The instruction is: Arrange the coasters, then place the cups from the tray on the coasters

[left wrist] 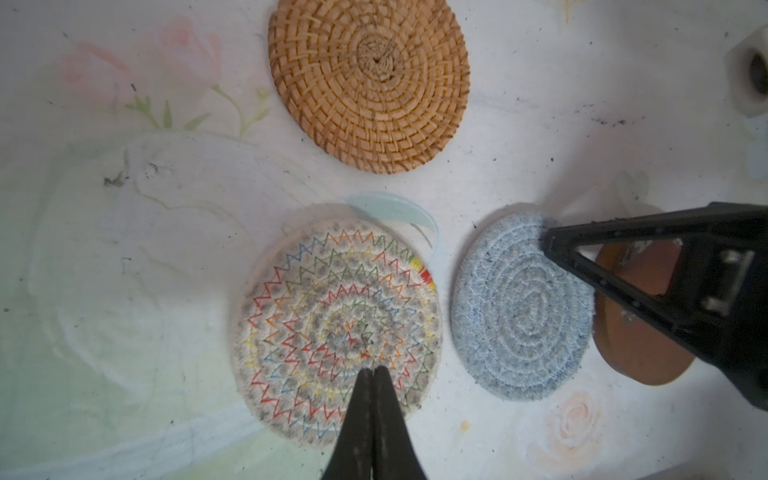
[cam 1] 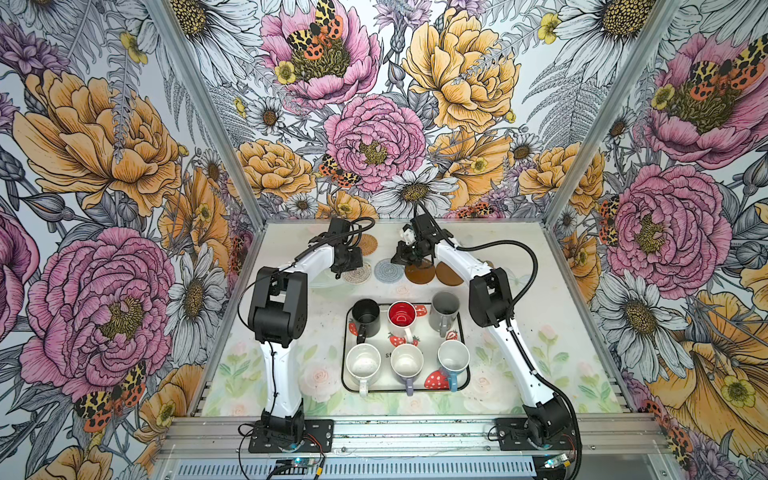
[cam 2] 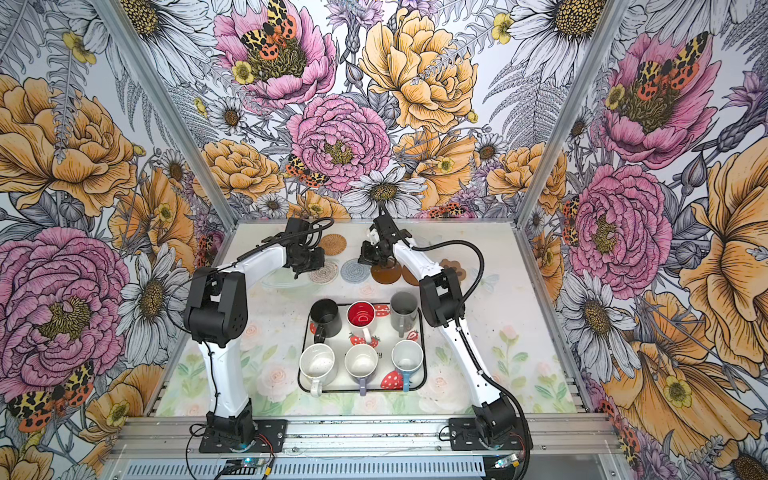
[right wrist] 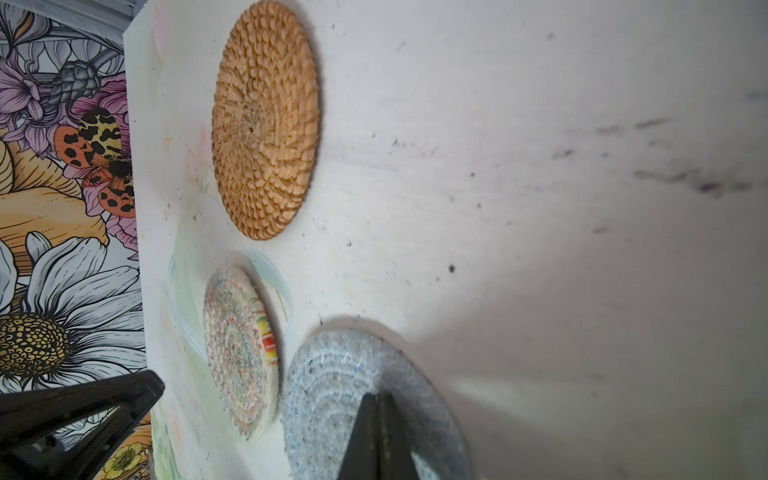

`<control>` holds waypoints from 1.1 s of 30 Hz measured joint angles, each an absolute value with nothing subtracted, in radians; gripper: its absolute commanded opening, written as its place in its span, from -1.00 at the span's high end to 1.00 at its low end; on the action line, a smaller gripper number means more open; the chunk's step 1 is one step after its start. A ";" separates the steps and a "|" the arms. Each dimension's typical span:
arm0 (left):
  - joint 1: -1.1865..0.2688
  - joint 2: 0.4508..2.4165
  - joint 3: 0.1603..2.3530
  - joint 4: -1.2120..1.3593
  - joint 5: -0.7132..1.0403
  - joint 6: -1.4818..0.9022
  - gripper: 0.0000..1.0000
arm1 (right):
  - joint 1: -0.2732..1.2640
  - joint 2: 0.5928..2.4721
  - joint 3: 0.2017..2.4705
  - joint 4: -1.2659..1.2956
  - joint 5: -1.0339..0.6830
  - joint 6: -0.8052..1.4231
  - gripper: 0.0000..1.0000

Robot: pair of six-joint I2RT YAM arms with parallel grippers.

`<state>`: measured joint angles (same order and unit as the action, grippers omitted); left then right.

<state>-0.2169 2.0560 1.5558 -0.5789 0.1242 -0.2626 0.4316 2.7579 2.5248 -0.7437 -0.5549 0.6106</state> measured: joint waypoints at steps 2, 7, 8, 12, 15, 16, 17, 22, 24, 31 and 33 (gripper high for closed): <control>-0.219 2.057 1.557 -0.579 0.124 -0.263 1.00 | 0.432 2.767 2.539 -0.743 -0.558 0.613 1.00; -0.220 2.083 1.569 -0.579 0.128 -0.263 1.00 | 0.432 2.776 2.554 -0.743 -0.562 0.613 1.00; -0.220 2.086 1.570 -0.579 0.128 -0.263 1.00 | 0.432 2.776 2.554 -0.743 -0.562 0.614 1.00; -0.222 2.090 1.574 -0.579 0.131 -0.263 1.00 | 0.432 2.776 2.555 -0.743 -0.566 0.613 1.00; -0.224 2.090 1.588 -0.579 0.142 -0.263 1.00 | 0.431 2.776 2.555 -0.744 -0.573 0.613 1.00; -0.225 2.090 1.592 -0.579 0.145 -0.263 1.00 | 0.431 2.776 2.555 -0.744 -0.574 0.613 1.00; -0.225 2.090 1.597 -0.579 0.148 -0.263 1.00 | 0.431 2.776 2.555 -0.744 -0.576 0.613 1.00; -0.225 2.090 1.636 -0.582 0.152 -0.263 1.00 | 0.431 2.774 2.555 -0.744 -0.580 0.613 1.00; -0.225 2.093 1.663 -0.583 0.152 -0.263 1.00 | 0.431 2.768 2.555 -0.744 -0.580 0.613 1.00; -0.229 2.219 1.876 -0.578 0.150 -0.263 1.00 | 0.424 2.704 2.555 -0.744 -0.596 0.613 1.00; -0.231 2.270 1.931 -0.574 0.143 -0.263 1.00 | 0.419 2.675 2.551 -0.743 -0.605 0.609 1.00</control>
<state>-0.2310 2.2700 1.9312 -0.5735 0.1429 -0.2630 0.4191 2.6751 2.5507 -0.7433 -0.6048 0.6094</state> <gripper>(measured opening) 0.047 0.046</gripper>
